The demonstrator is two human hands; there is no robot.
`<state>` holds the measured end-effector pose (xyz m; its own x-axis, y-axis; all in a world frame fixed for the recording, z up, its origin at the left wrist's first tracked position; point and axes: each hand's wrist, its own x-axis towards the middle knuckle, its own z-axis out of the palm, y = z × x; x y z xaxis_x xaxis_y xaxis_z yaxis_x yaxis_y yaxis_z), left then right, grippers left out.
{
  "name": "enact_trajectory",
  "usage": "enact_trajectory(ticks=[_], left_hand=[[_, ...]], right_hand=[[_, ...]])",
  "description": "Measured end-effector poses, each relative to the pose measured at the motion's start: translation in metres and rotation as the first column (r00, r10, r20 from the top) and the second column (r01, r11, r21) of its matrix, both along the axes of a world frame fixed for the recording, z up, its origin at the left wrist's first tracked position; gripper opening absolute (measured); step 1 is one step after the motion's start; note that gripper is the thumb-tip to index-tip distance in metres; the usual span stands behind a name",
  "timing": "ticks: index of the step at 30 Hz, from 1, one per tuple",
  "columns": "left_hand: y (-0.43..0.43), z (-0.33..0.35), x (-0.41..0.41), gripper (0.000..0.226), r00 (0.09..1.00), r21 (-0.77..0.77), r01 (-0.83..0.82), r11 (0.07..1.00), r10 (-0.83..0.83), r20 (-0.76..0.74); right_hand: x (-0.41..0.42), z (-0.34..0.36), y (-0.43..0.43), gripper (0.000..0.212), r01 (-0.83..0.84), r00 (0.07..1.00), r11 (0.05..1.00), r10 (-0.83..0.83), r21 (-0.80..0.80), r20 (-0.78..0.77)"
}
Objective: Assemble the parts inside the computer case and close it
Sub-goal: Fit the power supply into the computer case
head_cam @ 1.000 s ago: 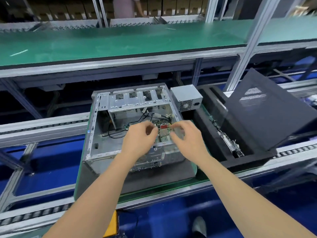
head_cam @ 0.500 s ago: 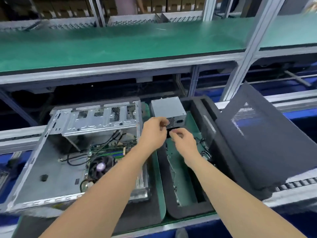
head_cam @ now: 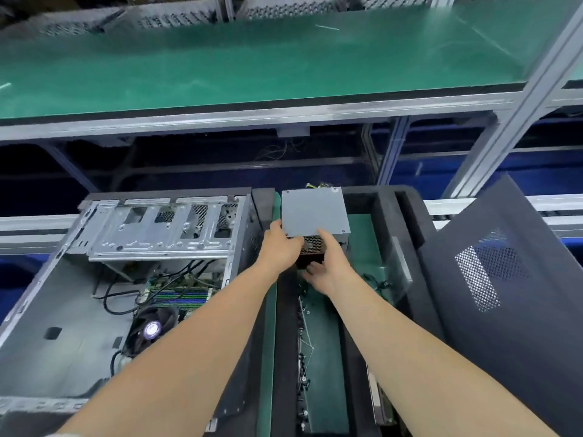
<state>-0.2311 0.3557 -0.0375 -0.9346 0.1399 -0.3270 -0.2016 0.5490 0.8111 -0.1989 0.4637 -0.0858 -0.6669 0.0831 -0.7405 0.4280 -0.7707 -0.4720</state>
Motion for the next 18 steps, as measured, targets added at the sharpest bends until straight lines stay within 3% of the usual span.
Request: enact_trajectory(ticks=[5, 10, 13, 18], left_hand=[[0.001, -0.015, -0.013, 0.058, 0.995, 0.073, -0.065, 0.995, 0.058, 0.086], [0.002, -0.017, -0.015, 0.050, 0.950, 0.196, -0.198, 0.960, 0.138, 0.281], [0.003, -0.015, -0.016, 0.048, 0.922, 0.224, -0.276, 0.935, 0.192, 0.335], [0.005, 0.001, -0.012, 0.077, 0.908, 0.311, -0.290, 0.905, 0.157, 0.389]], right_hand=[[-0.020, -0.012, 0.003, 0.046, 0.036, 0.999, 0.998, -0.037, -0.059, -0.020], [-0.021, -0.016, 0.005, 0.032, 0.110, 0.990, 0.984, -0.121, -0.140, -0.077], [-0.018, -0.014, 0.002, 0.034, 0.100, 0.990, 0.989, -0.110, -0.112, -0.085], [-0.004, -0.003, 0.004, 0.051, 0.128, 0.965, 0.964, -0.175, -0.234, -0.193]])
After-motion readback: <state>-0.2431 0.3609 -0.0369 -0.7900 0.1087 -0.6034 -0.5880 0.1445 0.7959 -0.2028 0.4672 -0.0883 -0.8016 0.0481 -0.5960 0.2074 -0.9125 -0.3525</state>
